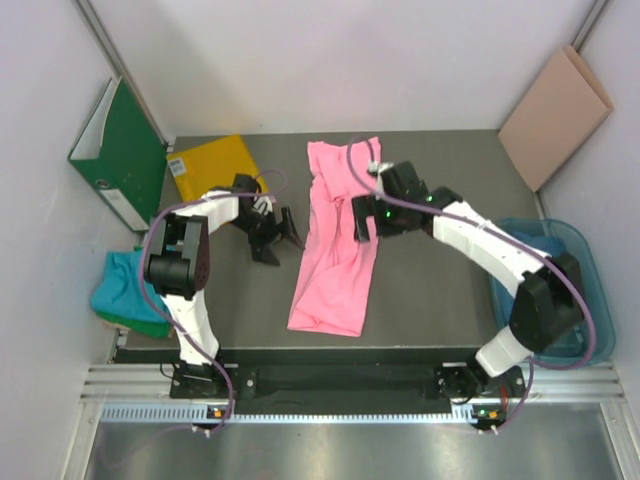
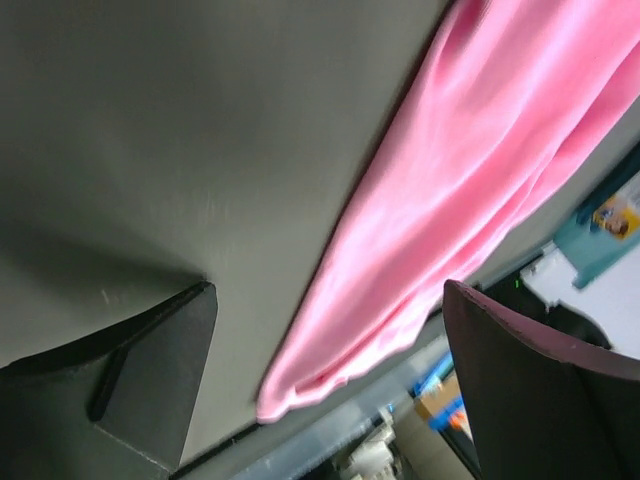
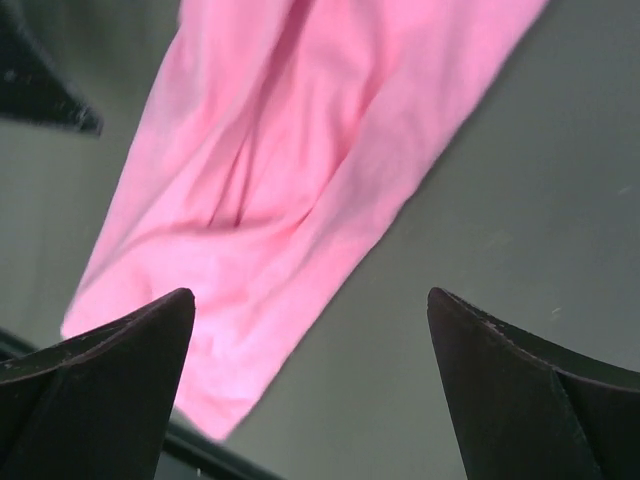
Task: Fold and stack the t-shirts
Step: Rotate the tshirt 90 degrees
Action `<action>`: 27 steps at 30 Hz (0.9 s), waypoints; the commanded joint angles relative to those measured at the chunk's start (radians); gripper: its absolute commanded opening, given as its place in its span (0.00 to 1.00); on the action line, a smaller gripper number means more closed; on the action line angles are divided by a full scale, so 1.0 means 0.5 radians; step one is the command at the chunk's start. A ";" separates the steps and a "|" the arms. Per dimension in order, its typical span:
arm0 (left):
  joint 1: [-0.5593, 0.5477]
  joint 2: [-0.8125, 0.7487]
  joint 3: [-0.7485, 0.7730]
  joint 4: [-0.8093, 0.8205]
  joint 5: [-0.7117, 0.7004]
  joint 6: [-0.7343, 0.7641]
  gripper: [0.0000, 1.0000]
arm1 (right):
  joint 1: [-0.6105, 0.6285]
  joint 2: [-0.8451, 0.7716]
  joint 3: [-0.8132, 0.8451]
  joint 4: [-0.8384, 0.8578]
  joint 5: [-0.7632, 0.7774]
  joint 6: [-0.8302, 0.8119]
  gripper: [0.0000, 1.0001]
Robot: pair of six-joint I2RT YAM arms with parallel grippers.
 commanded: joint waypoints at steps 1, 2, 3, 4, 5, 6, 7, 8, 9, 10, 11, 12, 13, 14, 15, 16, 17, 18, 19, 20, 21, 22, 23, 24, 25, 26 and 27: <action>0.000 -0.220 -0.257 0.062 0.206 -0.028 0.99 | 0.252 -0.195 -0.156 -0.106 0.178 -0.032 1.00; 0.000 -0.242 -0.315 0.078 0.243 -0.043 0.99 | 0.365 -0.174 -0.159 -0.146 0.222 -0.044 1.00; 0.000 -0.260 -0.340 0.096 0.273 -0.083 0.99 | 0.433 -0.158 -0.165 -0.216 0.295 -0.053 0.98; 0.000 -0.272 -0.356 0.108 0.304 -0.108 0.99 | 0.504 -0.149 -0.174 -0.238 0.442 -0.059 0.98; 0.000 -0.282 -0.380 0.136 0.359 -0.132 0.99 | 0.650 -0.146 -0.186 -0.248 0.519 -0.072 0.97; 0.000 -0.288 -0.383 0.139 0.372 -0.172 0.99 | 0.728 -0.149 -0.205 -0.248 0.593 -0.075 0.96; 0.000 -0.297 -0.383 0.133 0.378 -0.184 0.99 | 0.801 -0.146 -0.202 -0.251 0.712 -0.084 0.96; 0.000 -0.306 -0.380 0.130 0.396 -0.194 0.99 | 0.924 -0.131 -0.202 -0.260 0.765 -0.075 0.95; 0.000 -0.315 -0.380 0.118 0.393 -0.185 0.99 | 0.973 -0.122 -0.211 -0.257 0.802 -0.063 0.87; 0.000 -0.318 -0.377 0.090 0.381 -0.178 0.99 | 1.020 -0.115 -0.223 -0.245 0.841 -0.038 0.83; 0.000 -0.328 -0.377 0.075 0.372 -0.175 0.99 | 1.099 -0.103 -0.232 -0.217 0.851 -0.020 0.79; 0.000 -0.343 -0.380 0.047 0.360 -0.166 0.99 | 1.133 -0.097 -0.254 -0.196 0.854 -0.001 0.75; 0.000 -0.355 -0.386 0.044 0.363 -0.169 0.99 | 1.164 -0.097 -0.269 -0.174 0.851 0.032 0.73; 0.003 -0.367 -0.402 0.047 0.360 -0.175 0.99 | 1.222 -0.088 -0.281 -0.129 0.848 0.048 0.73; 0.003 -0.395 -0.411 0.047 0.360 -0.194 0.99 | 1.250 -0.079 -0.297 -0.116 0.845 0.075 0.73; 0.003 -0.404 -0.423 0.047 0.360 -0.203 0.99 | 1.274 -0.066 -0.303 -0.113 0.854 0.088 0.73; 0.006 -0.420 -0.426 0.041 0.353 -0.215 0.99 | 1.329 -0.042 -0.309 -0.095 0.866 0.097 0.73; 0.016 -0.429 -0.426 0.032 0.344 -0.224 0.99 | 1.357 -0.027 -0.327 -0.082 0.897 0.112 0.73; 0.025 -0.435 -0.423 0.017 0.344 -0.227 0.99 | 1.385 -0.002 -0.346 -0.070 0.912 0.118 0.73; 0.034 -0.438 -0.417 -0.002 0.338 -0.224 0.99 | 1.443 0.010 -0.376 -0.024 0.925 0.121 0.73; 0.058 -0.438 -0.414 -0.008 0.356 -0.237 0.99 | 1.474 0.023 -0.395 -0.003 0.946 0.124 0.73; 0.068 -0.441 -0.420 -0.002 0.372 -0.246 0.99 | 1.498 0.062 -0.410 0.019 0.949 0.131 0.73; 0.077 -0.456 -0.423 0.010 0.390 -0.279 0.99 | 1.547 0.081 -0.423 0.059 0.952 0.131 0.70; 0.092 -0.466 -0.429 0.026 0.399 -0.295 0.99 | 1.572 0.102 -0.426 0.074 0.958 0.140 0.70; 0.095 -0.475 -0.432 0.041 0.402 -0.307 0.99 | 1.606 0.148 -0.420 0.087 0.958 0.143 0.69; 0.101 -0.490 -0.432 0.044 0.406 -0.325 0.99 | 1.621 0.173 -0.401 0.087 0.961 0.143 0.68; 0.108 -0.499 -0.429 0.044 0.406 -0.326 0.99 | 1.630 0.191 -0.392 0.084 0.977 0.146 0.67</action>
